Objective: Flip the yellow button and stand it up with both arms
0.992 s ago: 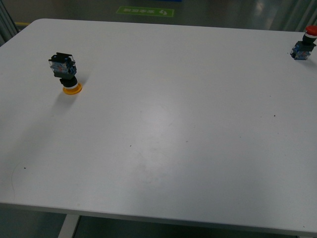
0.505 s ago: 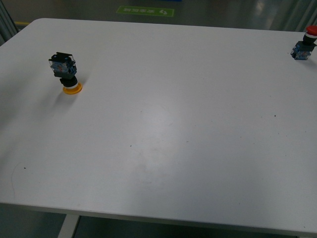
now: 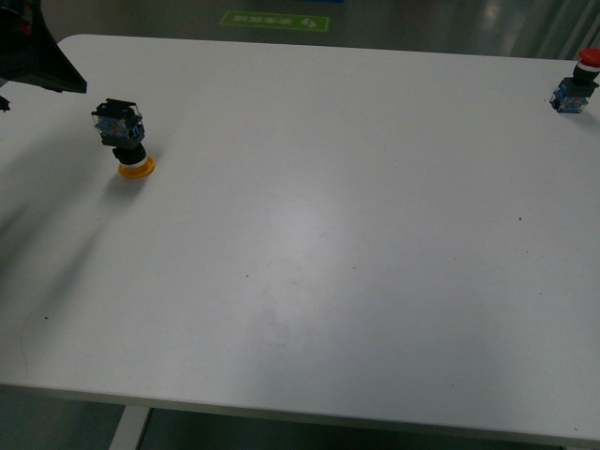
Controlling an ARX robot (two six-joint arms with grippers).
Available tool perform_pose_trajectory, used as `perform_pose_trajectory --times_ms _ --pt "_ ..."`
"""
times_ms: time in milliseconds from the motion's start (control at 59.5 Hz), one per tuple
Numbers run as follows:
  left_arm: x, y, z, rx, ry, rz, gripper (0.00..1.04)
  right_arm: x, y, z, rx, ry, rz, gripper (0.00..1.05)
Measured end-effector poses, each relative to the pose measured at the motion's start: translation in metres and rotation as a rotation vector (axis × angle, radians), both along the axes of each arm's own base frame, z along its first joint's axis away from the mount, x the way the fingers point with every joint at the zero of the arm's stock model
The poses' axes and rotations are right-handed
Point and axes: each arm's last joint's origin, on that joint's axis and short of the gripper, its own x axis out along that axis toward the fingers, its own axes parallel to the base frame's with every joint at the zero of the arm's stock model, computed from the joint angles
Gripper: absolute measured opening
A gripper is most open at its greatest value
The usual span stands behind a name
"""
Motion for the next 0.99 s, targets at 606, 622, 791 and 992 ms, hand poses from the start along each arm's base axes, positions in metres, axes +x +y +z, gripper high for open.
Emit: perform_pose_trajectory --times_ms 606,622,791,992 --pt "0.033 -0.023 -0.003 0.067 0.05 -0.098 0.98 0.0 0.0 0.0 0.0 0.0 0.0 0.97" --pt "0.034 -0.024 -0.003 0.071 0.052 -0.096 0.98 0.0 0.0 0.0 0.0 0.0 0.0 0.97" --pt "0.041 -0.027 -0.004 0.081 0.06 -0.097 0.98 0.0 0.0 0.0 0.0 0.0 0.0 0.97" --pt "0.045 -0.029 -0.005 0.097 0.07 -0.093 0.98 0.0 0.0 0.0 0.0 0.0 0.0 0.97"
